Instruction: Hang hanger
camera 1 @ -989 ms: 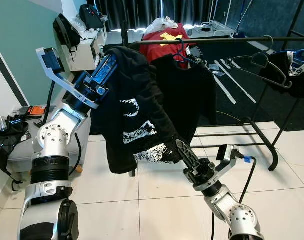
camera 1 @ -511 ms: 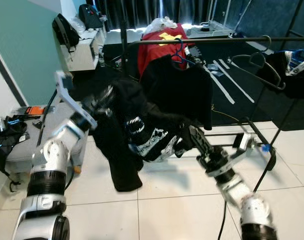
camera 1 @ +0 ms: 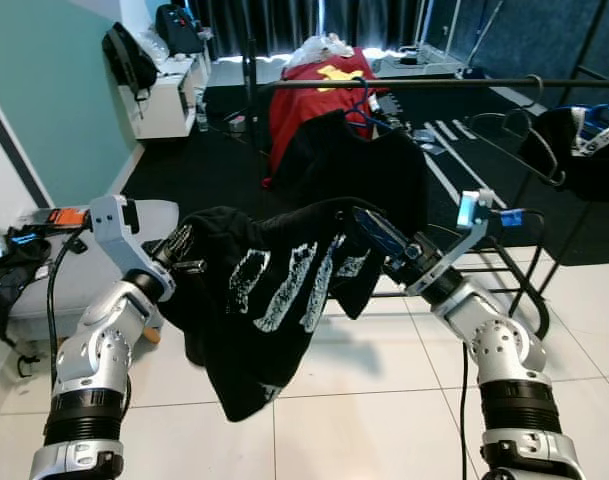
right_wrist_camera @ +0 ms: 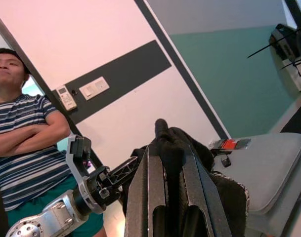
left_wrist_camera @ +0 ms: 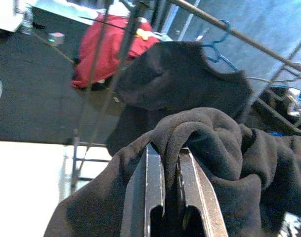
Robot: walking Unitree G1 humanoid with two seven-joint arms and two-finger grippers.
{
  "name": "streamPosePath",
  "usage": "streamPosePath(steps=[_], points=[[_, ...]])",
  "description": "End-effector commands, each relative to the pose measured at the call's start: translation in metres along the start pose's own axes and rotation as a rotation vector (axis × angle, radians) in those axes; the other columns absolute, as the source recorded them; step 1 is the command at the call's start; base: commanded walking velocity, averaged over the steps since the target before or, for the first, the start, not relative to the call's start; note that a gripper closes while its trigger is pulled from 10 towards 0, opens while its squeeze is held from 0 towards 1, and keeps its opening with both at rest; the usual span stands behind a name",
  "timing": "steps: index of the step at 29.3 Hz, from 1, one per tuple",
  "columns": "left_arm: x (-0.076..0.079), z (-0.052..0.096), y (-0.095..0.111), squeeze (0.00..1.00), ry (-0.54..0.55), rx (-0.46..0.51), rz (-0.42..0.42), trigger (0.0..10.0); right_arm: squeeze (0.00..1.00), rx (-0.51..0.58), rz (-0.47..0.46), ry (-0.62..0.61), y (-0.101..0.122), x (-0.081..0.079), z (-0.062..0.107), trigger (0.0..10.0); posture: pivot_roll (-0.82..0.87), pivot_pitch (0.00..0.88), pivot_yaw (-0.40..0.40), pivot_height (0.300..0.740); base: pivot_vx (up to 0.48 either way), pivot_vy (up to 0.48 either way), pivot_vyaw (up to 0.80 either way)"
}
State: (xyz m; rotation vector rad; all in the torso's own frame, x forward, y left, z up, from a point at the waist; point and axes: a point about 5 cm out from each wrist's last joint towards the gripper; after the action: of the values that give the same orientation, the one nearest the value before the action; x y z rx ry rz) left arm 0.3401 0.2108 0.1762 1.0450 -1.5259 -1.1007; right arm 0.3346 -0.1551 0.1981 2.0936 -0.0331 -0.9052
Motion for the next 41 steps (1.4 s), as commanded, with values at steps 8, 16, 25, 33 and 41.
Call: streamPosePath(steps=[8,16,25,33,41], points=[[-0.028,0.006,-0.013,0.00,0.257,-0.004,0.006,10.0,0.00,0.024,0.054,-0.034,0.012,-0.002,0.014,0.0,-0.03,0.000,0.026,0.740,0.000,0.000,0.00],[-0.044,0.013,-0.008,0.00,0.426,0.058,0.078,10.0,0.00,-0.079,0.115,-0.263,-0.002,0.029,0.030,0.0,-0.01,0.000,0.020,0.740,0.000,0.000,0.00],[-0.056,0.012,0.007,0.00,0.432,0.097,0.041,10.0,0.00,-0.020,0.154,-0.503,0.000,0.053,0.039,0.0,-0.01,0.000,0.021,0.740,0.000,0.000,0.00],[-0.055,0.011,0.007,0.00,0.419,0.113,0.039,10.0,0.00,-0.040,0.169,-0.553,-0.002,0.056,0.045,0.0,-0.01,0.000,0.021,0.740,0.000,0.000,0.00],[-0.047,0.006,0.000,1.00,0.378,0.107,0.052,10.0,0.00,-0.045,0.179,-0.536,-0.003,0.057,0.036,0.0,-0.05,0.000,0.050,0.740,0.000,0.000,0.00]])
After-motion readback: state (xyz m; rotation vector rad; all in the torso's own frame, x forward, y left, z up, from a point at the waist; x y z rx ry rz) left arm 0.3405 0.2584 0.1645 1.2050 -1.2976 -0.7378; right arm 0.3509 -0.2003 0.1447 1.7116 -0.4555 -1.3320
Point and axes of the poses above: a point about 5 cm out from each wrist's last joint towards the gripper, its own z axis pointing back from the gripper into the wrist, its own y axis along the axis of the wrist's last joint, x = y × z, and after that the axes turned 9 degrees about -z, right-handed
